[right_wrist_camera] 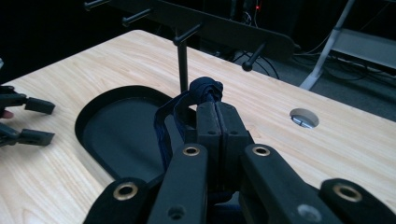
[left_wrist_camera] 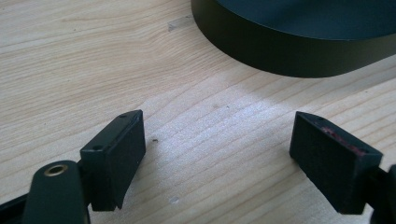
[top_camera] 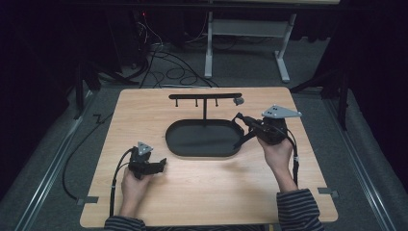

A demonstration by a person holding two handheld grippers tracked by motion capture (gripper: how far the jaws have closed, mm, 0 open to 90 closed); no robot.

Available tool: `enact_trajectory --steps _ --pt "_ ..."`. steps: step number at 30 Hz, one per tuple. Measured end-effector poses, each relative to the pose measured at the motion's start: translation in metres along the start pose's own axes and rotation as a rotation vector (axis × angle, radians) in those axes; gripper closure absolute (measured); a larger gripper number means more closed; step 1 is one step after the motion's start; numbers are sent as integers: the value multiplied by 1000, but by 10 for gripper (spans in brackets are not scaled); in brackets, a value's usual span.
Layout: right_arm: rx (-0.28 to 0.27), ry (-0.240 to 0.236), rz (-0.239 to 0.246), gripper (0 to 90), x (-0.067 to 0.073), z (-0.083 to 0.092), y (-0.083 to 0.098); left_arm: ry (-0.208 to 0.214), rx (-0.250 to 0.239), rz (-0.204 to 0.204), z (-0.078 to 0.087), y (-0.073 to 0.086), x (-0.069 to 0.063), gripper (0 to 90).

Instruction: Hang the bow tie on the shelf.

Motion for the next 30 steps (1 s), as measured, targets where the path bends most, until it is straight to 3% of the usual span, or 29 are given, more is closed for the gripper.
enact_trajectory --steps 30 --pt "-17 23 -13 900 -10 -8 -27 1 1 0 0 0 0 188"
Point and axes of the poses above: each handheld gripper's, and its own axes: z roughly backward along the jaws, y roughly out of its underside, x roughly to its left, the point moved 1 cm from there along -z, roughly forward along the jaws, and after that the axes turned 9 degrees about x, right-handed, at the moved point
